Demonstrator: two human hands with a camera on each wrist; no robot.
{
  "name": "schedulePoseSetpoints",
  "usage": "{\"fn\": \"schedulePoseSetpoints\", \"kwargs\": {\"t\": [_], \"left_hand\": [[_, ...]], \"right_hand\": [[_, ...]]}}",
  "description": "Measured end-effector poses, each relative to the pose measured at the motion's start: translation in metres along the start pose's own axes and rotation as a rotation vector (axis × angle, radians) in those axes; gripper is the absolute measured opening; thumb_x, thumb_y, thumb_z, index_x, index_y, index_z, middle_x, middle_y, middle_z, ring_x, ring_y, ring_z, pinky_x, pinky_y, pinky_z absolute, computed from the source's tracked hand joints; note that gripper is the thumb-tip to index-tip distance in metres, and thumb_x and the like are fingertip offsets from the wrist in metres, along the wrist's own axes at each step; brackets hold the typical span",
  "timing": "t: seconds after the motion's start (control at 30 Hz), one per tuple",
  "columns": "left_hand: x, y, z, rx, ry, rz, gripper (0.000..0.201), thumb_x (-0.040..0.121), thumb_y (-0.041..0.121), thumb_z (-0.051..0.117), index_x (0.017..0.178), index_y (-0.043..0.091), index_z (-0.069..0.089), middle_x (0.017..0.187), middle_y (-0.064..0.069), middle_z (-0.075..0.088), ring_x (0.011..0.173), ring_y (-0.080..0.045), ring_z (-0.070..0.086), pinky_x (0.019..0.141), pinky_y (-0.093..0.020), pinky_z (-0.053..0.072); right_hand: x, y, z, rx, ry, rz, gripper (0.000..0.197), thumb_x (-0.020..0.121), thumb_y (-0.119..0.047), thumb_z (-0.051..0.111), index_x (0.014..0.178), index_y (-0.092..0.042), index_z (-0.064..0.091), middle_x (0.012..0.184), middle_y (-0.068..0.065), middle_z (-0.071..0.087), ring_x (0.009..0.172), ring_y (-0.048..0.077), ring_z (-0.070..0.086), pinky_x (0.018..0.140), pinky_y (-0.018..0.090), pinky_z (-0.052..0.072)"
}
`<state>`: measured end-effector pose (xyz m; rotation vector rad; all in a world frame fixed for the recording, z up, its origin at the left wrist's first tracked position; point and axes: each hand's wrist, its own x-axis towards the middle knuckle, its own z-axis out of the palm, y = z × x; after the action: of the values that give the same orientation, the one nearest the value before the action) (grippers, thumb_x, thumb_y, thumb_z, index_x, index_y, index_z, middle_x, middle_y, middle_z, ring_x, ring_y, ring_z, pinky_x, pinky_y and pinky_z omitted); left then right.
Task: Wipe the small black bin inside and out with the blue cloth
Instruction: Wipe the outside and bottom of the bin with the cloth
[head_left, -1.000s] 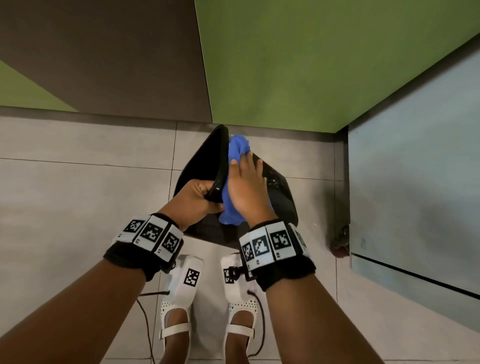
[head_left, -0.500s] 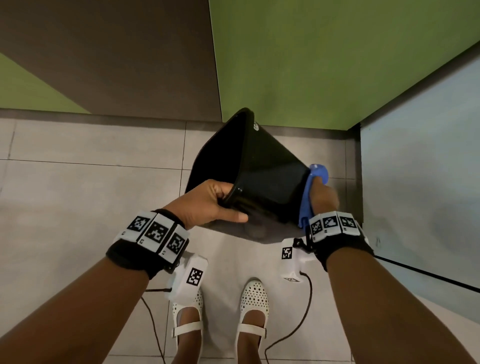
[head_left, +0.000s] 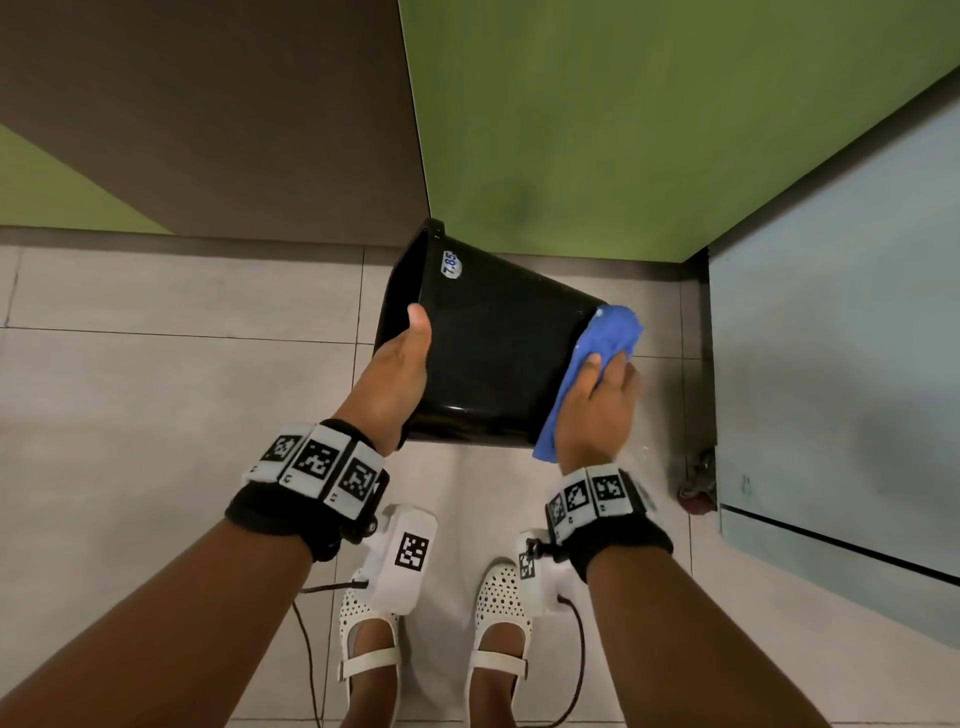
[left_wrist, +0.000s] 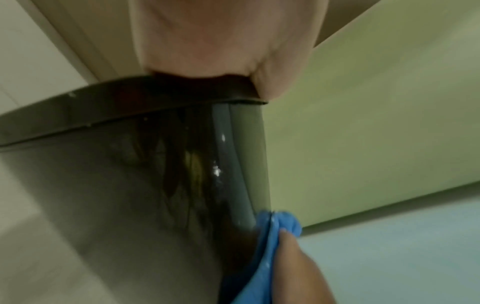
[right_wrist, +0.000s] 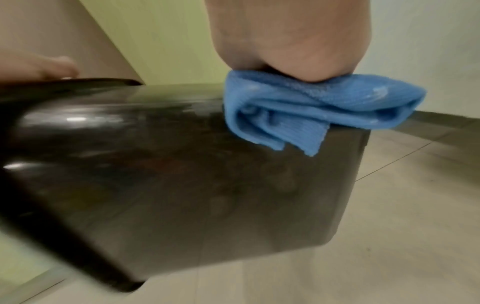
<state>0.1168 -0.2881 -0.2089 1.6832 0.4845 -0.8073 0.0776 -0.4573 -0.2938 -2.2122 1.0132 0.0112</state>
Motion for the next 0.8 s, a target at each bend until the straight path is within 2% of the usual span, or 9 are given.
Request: {"fn": "schedulePoseSetpoints", "kwargs": {"t": [0.13,0.23,0.3,0.37,0.43,0.53,0.63,0.73,0.8], "left_hand": [[-0.003,-0.005,0.014,-0.041,0.031,0.11,0.059,0.097,0.052,0.017,0.134,0.018,0.048,0.126,0.008,0.056,0.119,-0.008,0.05,0.103,-0.023,0.036],[-0.001,-0.012,0.017,-0.072,0.071,0.136,0.06,0.097,0.051,0.018,0.132,0.016,0.052,0.13,0.002,0.059,0.122,-0.01,0.053,0.108,-0.027,0.039],[-0.003,-0.014,0.019,-0.06,0.045,0.166,0.055,0.098,0.048,0.017,0.128,0.022,0.055,0.124,0.006,0.062,0.115,-0.001,0.057,0.1,-0.017,0.045],[-0.005,-0.015,0.021,-0.055,0.019,0.193,0.048,0.098,0.045,0.017,0.121,0.029,0.056,0.111,0.017,0.063,0.101,0.013,0.057,0.085,-0.005,0.047],[-0.006,-0.016,0.023,-0.059,0.025,0.211,0.043,0.099,0.044,0.019,0.116,0.03,0.056,0.104,0.022,0.062,0.095,0.015,0.058,0.081,-0.001,0.044],[-0.005,-0.019,0.022,-0.036,0.047,0.21,0.044,0.098,0.044,0.023,0.117,0.023,0.058,0.106,0.013,0.064,0.106,-0.002,0.059,0.092,-0.012,0.045],[-0.01,-0.026,0.015,-0.016,-0.035,0.187,0.046,0.098,0.045,0.022,0.118,0.024,0.057,0.108,0.01,0.066,0.103,0.001,0.061,0.078,-0.003,0.049],[-0.013,-0.03,0.009,0.014,-0.048,0.18,0.044,0.098,0.047,0.021,0.114,0.028,0.057,0.109,0.009,0.067,0.101,0.004,0.061,0.076,0.0,0.047],[-0.013,-0.033,0.008,-0.007,-0.046,0.172,0.047,0.097,0.047,0.021,0.116,0.025,0.058,0.111,0.008,0.067,0.102,0.003,0.061,0.079,-0.002,0.048]], "right_hand": [[-0.038,-0.015,0.014,0.051,-0.045,-0.185,0.053,0.099,-0.027,0.029,0.146,-0.004,0.024,0.155,0.016,0.023,0.145,0.03,0.018,0.119,0.038,0.017],[-0.062,-0.039,0.014,0.065,-0.184,-0.352,0.056,0.097,-0.035,0.019,0.147,-0.009,0.018,0.157,0.008,0.016,0.146,0.024,0.006,0.118,0.033,0.002],[-0.065,-0.053,0.012,-0.035,-0.237,-0.469,0.06,0.094,-0.04,0.011,0.148,-0.013,0.018,0.158,0.006,0.014,0.147,0.024,0.003,0.116,0.031,-0.003],[-0.056,-0.061,0.009,-0.132,-0.239,-0.517,0.061,0.093,-0.041,0.009,0.149,-0.018,0.017,0.159,0.004,0.012,0.147,0.024,0.001,0.116,0.034,-0.004],[-0.04,-0.061,0.007,-0.189,-0.223,-0.491,0.057,0.096,-0.04,0.01,0.149,-0.022,0.016,0.159,0.003,0.011,0.148,0.023,0.0,0.117,0.039,-0.002],[-0.011,-0.049,0.002,-0.205,-0.236,-0.345,0.052,0.1,-0.035,0.019,0.15,-0.021,0.015,0.16,0.003,0.009,0.148,0.023,-0.002,0.118,0.047,0.001],[0.014,-0.027,-0.006,-0.218,-0.256,-0.15,0.051,0.101,-0.036,0.018,0.15,-0.02,0.014,0.16,0.004,0.007,0.147,0.025,-0.002,0.118,0.049,0.003],[0.024,-0.013,-0.012,-0.175,-0.253,0.015,0.051,0.102,-0.035,0.017,0.15,-0.018,0.015,0.16,0.006,0.007,0.147,0.028,-0.001,0.117,0.049,0.006],[0.019,-0.015,-0.01,-0.151,-0.218,0.03,0.051,0.102,-0.033,0.018,0.15,-0.015,0.017,0.16,0.007,0.009,0.147,0.029,0.001,0.117,0.048,0.007]]}}
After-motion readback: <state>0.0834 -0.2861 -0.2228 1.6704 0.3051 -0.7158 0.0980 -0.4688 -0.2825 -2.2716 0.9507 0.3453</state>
